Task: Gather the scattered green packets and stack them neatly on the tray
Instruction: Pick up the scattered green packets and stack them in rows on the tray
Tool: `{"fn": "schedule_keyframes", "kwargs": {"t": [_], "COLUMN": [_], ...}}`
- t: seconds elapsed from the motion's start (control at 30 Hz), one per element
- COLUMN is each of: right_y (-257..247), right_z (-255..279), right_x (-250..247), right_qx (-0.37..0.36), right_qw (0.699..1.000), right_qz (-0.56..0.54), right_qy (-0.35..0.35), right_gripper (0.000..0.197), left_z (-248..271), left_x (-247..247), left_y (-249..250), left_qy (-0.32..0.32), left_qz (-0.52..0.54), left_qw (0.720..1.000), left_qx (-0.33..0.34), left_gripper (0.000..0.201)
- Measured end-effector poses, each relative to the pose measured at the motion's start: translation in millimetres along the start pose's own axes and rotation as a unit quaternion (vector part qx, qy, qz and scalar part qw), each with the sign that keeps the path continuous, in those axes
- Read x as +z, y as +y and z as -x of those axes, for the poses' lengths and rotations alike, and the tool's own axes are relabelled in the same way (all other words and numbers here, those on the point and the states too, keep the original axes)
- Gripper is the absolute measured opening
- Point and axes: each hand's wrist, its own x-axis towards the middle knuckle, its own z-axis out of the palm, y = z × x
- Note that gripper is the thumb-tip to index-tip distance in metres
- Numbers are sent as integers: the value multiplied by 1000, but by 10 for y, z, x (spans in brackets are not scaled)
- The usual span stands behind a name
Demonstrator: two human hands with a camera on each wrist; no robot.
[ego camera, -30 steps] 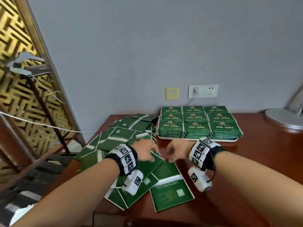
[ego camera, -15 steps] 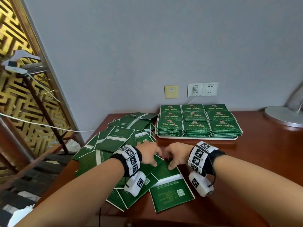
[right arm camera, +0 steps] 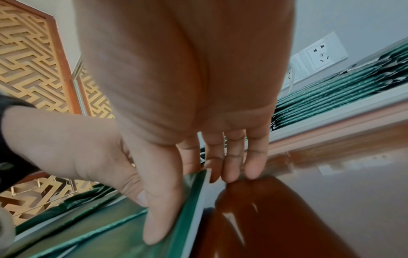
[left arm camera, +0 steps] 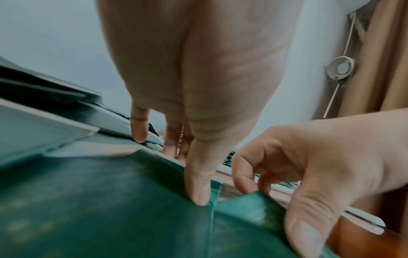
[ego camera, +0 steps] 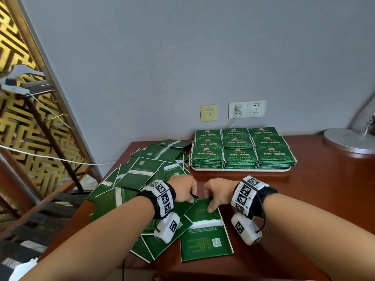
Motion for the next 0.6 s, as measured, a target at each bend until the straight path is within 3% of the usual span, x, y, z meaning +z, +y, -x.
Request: {"fn": "schedule_keyframes", "kwargs": {"t": [0.27,0.47,0.6], "right_y": [372,955,1303], "right_z": [196,528,752], "right_x": [-164,-385,-455], "right_qx": [34,99,145], "right_qw": [998,979,954], "right_qz": [-26,-111,-156], "right_qy": [41,140,210], "right_gripper": [34,35,34], "left_z": [-137,-391,-523], "left_x": [-167,-202,-178], "left_y": [168,370,491], "left_qy": [64,156,179], "left_qz": [107,188,255], "left_qw": [992,969,950], "left_qx": [15,-21,-39], "left_gripper": [12,17,21]}}
